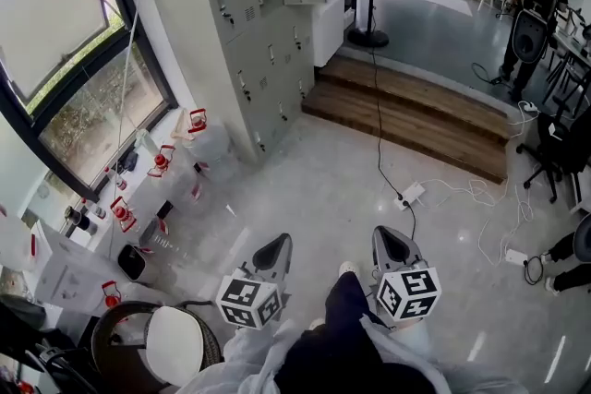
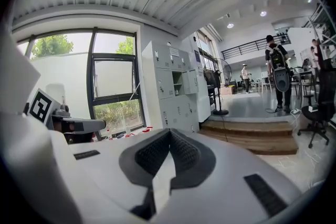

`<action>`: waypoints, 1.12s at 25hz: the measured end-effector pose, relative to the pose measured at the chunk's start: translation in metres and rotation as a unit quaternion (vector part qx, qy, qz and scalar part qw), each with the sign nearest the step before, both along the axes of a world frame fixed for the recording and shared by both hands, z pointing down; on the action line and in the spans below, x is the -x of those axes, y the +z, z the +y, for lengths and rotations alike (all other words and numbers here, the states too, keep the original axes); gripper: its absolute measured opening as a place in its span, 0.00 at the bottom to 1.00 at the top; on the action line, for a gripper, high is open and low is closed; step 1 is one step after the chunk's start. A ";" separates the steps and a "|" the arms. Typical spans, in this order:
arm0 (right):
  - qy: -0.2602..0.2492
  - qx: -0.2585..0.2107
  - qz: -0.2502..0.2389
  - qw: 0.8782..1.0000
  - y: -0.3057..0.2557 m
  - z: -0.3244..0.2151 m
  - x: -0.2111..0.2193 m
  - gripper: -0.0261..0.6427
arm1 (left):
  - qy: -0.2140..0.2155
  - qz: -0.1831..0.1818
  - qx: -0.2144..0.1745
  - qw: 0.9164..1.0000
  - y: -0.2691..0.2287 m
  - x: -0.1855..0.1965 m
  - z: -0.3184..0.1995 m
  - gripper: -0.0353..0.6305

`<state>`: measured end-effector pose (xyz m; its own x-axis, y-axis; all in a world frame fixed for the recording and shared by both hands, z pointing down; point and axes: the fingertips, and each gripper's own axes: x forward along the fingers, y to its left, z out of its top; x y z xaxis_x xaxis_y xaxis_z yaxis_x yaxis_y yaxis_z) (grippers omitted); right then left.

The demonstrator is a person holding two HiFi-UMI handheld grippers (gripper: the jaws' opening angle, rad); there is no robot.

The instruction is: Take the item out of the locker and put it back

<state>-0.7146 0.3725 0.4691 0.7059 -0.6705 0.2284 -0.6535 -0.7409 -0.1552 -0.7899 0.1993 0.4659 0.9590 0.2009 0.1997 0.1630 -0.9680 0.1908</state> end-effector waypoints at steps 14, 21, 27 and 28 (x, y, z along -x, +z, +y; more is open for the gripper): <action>-0.045 0.008 -0.004 0.999 -0.002 -0.043 -0.144 0.04 | -0.022 0.002 -0.001 1.000 -0.006 -0.142 -0.031 0.06; -0.055 0.017 -0.001 0.998 -0.001 -0.056 -0.218 0.11 | -0.033 0.002 -0.002 0.999 -0.005 -0.207 -0.040 0.06; -0.052 0.000 -0.001 0.999 -0.001 -0.061 -0.271 0.46 | -0.046 -0.006 0.000 0.999 0.000 -0.249 -0.051 0.06; -0.050 -0.003 0.001 0.999 -0.001 -0.062 -0.280 0.51 | -0.048 -0.007 0.001 0.999 0.001 -0.256 -0.052 0.06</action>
<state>-0.4349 0.3107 0.4680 0.6352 -0.7393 0.2233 -0.7247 -0.6706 -0.1586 -0.5340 0.1476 0.4673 0.9710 0.1091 0.2128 0.0673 -0.9785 0.1949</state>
